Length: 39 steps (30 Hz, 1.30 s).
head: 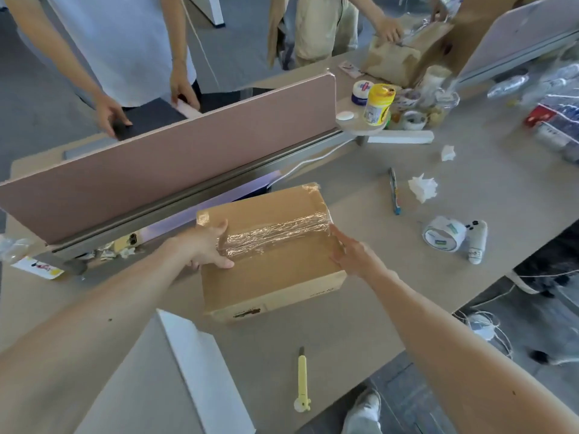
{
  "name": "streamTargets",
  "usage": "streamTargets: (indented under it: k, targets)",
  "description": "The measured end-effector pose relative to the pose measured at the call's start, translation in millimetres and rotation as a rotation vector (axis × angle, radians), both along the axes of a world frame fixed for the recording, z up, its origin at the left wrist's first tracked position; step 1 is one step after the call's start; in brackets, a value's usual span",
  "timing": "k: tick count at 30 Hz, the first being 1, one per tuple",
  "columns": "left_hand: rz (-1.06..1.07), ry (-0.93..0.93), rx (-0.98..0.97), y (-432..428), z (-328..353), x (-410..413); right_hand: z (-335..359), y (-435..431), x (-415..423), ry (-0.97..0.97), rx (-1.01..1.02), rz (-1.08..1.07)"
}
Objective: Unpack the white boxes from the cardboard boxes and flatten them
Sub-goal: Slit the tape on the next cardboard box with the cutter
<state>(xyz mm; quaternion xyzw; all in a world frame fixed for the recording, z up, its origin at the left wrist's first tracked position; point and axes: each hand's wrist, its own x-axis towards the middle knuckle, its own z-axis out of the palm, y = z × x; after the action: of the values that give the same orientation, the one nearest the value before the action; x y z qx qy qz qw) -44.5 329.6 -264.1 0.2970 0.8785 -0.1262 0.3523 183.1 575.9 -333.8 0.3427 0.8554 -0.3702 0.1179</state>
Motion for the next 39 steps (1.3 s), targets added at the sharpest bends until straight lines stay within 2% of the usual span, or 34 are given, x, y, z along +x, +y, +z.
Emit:
streamTargets:
  k: [7,12,26,35,39]
  targets:
    - [0.045,0.001,0.031,78,4,62,1,88,47,-0.017,0.007,0.02]
    - [0.093,0.062,0.103,99,-13,105,3,130,77,-0.023,0.027,0.037]
    - [0.191,0.14,0.147,101,-24,121,8,138,85,-0.007,0.046,0.058]
    - [0.263,0.186,0.257,109,-23,186,12,166,129,-0.005,0.036,0.124]
    - [0.32,0.184,0.269,120,-27,216,17,185,152,-0.051,0.138,0.241]
